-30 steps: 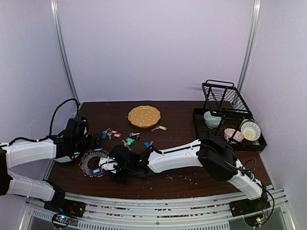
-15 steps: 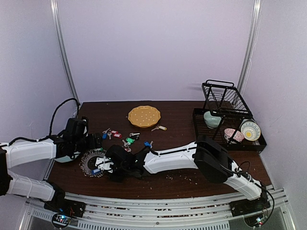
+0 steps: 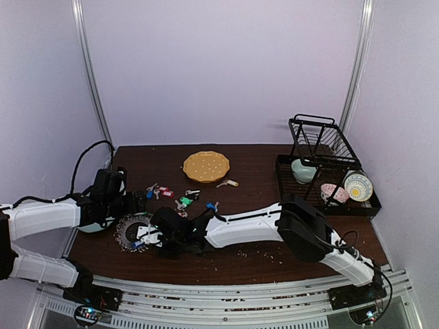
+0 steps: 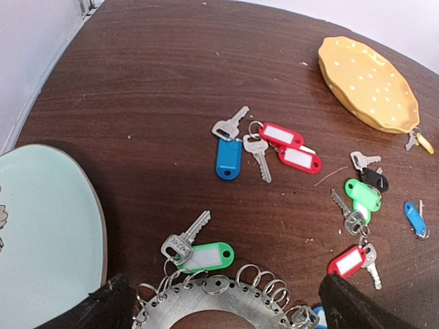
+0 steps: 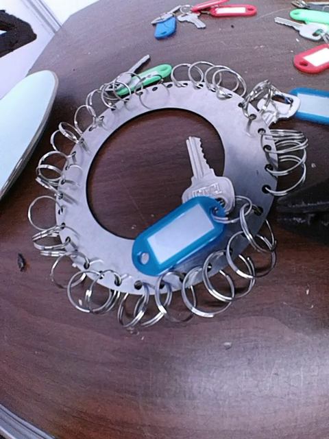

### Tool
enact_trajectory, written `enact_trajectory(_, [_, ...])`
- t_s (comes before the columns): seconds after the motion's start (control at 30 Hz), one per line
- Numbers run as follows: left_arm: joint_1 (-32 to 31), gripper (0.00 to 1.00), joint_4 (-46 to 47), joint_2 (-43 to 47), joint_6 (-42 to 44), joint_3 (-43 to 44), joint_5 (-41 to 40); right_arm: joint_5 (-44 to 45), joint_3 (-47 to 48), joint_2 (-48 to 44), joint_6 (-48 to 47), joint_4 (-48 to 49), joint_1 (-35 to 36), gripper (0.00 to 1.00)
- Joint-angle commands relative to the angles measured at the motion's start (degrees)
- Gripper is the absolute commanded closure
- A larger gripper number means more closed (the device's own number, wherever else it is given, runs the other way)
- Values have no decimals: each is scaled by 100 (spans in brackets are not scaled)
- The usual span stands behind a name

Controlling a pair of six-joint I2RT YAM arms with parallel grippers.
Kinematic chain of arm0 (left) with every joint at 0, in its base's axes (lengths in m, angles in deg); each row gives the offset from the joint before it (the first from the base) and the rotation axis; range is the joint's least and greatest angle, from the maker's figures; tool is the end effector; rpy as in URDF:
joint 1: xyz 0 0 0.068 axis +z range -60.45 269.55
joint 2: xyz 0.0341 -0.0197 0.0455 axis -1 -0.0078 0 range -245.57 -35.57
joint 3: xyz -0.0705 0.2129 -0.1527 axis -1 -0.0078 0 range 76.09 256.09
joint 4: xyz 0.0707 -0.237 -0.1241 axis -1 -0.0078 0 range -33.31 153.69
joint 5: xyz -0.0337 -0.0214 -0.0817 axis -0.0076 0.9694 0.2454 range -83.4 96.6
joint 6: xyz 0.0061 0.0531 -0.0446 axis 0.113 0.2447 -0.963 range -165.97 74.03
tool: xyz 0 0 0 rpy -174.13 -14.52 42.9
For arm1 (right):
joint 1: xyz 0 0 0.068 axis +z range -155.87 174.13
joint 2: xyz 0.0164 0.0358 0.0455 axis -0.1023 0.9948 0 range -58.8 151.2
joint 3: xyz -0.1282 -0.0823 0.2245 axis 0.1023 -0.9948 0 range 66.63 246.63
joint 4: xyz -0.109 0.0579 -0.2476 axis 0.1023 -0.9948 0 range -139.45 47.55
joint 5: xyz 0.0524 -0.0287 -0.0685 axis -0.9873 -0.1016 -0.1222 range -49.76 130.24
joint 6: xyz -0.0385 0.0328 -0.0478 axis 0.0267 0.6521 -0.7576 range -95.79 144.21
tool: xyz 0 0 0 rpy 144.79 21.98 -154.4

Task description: Put the keys on the keyring

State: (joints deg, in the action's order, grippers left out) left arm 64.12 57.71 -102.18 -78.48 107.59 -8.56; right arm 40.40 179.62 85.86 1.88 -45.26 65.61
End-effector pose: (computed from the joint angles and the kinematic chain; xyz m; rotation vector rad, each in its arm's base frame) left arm 0.2421 -0.0986 0.1687 -0.2765 2.2519 -0.2352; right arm 0.1892 0.5646 0.1053 -1.6155 1.5138 0.4818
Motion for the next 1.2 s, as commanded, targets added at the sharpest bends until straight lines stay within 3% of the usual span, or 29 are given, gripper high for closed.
enact_trajectory(0.0, [51,3,220,95,95,28,35,177,-16,-134,-82,-392,-13,100])
enact_trajectory(0.27, [49,3,238,60,115,39,81,44,-473,-807,350,-283,-16,100])
enact_trajectory(0.5, [47,3,223,128,138,54,83,-737,-1079,-1244,977,160,-302,100])
enact_trajectory(0.57, [52,3,207,147,144,58,58,-869,-1061,-1162,1012,243,-405,94])
enact_trajectory(0.67, [48,3,198,165,140,49,61,-866,-1054,-990,452,344,-380,86])
enact_trajectory(0.83, [47,3,100,198,131,60,-76,-95,-1245,-913,-1206,698,-204,74])
enact_trajectory(0.97, [56,2,73,244,131,53,-220,-104,-1267,-846,-2203,772,-76,73])
enact_trajectory(1.17, [90,2,107,327,143,47,-240,436,-956,-415,-2882,733,83,74])
